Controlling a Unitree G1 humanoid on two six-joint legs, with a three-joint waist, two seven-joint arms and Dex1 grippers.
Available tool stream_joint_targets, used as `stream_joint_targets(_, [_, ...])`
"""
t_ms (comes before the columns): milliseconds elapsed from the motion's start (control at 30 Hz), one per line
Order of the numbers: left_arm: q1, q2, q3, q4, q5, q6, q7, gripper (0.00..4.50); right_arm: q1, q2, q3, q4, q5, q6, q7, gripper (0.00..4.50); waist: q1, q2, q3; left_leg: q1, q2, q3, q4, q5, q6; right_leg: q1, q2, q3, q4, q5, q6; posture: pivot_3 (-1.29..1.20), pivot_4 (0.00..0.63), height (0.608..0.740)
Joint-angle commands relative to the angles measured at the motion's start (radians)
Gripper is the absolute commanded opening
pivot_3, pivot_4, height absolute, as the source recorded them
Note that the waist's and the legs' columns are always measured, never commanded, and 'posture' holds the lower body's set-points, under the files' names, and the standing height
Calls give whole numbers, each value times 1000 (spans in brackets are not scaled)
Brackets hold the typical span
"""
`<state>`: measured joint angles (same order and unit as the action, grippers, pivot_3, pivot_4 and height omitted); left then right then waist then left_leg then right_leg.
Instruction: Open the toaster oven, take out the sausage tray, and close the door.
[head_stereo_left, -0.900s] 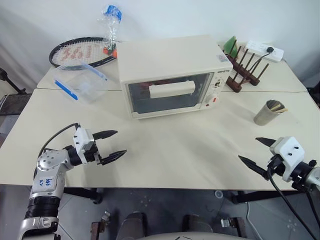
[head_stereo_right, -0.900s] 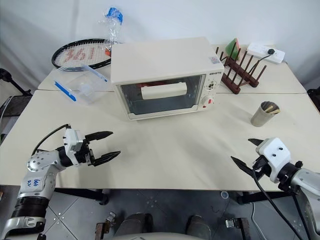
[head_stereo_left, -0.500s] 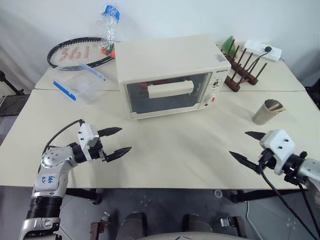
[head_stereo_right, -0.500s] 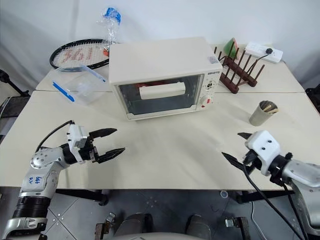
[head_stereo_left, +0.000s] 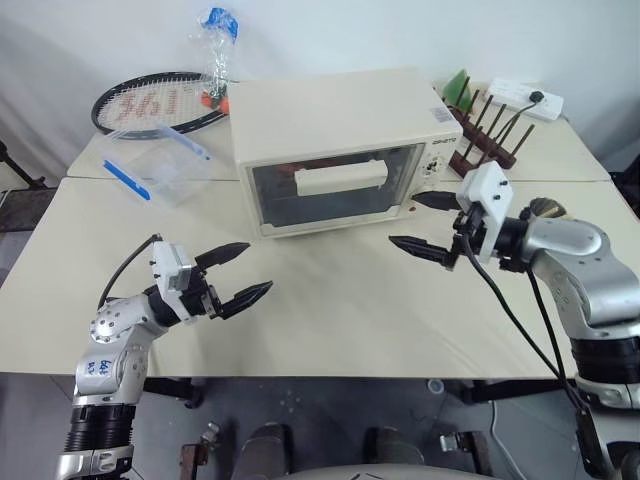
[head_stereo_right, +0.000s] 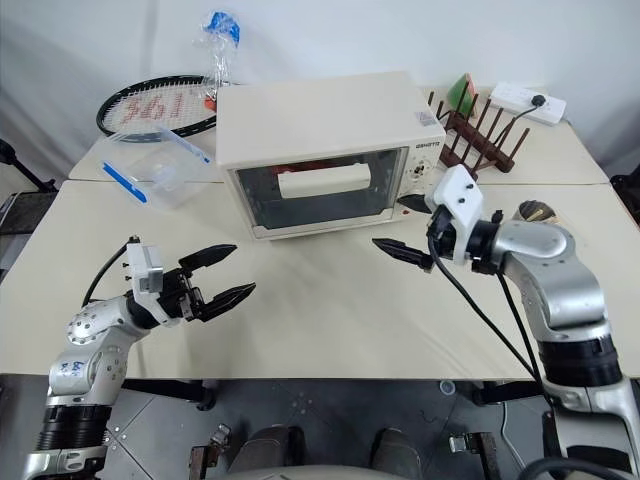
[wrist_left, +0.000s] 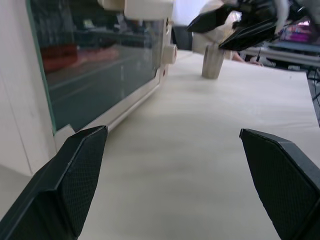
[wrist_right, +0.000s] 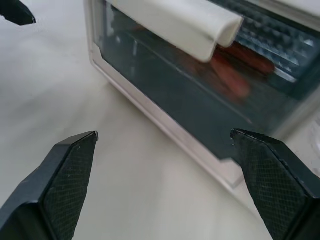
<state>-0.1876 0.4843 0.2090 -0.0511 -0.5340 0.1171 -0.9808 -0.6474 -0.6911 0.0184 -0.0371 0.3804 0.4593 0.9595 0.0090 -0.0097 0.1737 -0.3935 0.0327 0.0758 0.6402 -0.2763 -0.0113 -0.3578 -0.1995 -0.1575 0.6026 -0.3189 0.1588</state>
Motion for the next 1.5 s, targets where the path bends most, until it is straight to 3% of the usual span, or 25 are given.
stream_joint_targets(33, [21,-10,38,-64,-25,-26,35,4500,-91,34,33,111,-36,-83,47,4454,-6,0,0,0,0,0,0,0,0,0,0,0,0,0,0,0,150,740])
stream_joint_targets(367, [92,-21,59,-135,-33,-35,101,4500,-245,122,57,276,-66,-190,125,4454,-12,0,0,-1,0,-1,1,-1,0,-1,0,0,1,0,0,0,150,740])
stream_joint_targets(567, [79,3,91,-142,-76,7,115,4500,-239,124,66,218,-51,-157,182,4454,-14,1,1,-4,0,-1,3,-1,0,-3,0,-1,2,0,0,0,150,740])
stream_joint_targets(800, [-22,59,142,-100,-97,199,304,4500,-163,107,79,84,-46,-113,219,4454,-19,1,1,-6,1,-1,3,-1,-1,-6,1,-1,3,0,0,0,150,740])
stream_joint_targets(900, [-72,73,166,-72,-179,214,209,3949,-144,110,79,55,-47,-108,211,4500,-20,1,1,-6,1,-2,4,-1,-1,-6,0,-1,4,0,0,0,150,740])
stream_joint_targets(1000, [-127,109,162,-40,-230,300,171,3063,-135,112,83,48,-53,-115,205,4500,-20,1,1,-8,1,-2,4,-1,-1,-7,1,-1,4,0,0,0,150,740])
stream_joint_targets(1300, [-289,111,134,107,-213,320,139,141,-136,127,85,48,-55,-125,188,4500,-21,1,1,-10,1,-2,5,-1,-1,-10,1,-1,6,0,0,0,150,740])
stream_joint_targets(1500, [-361,104,77,171,-196,342,74,32,-128,139,94,47,-61,-129,184,4500,-25,0,2,-10,1,-1,5,-1,-1,-11,1,-1,7,0,0,0,150,740])
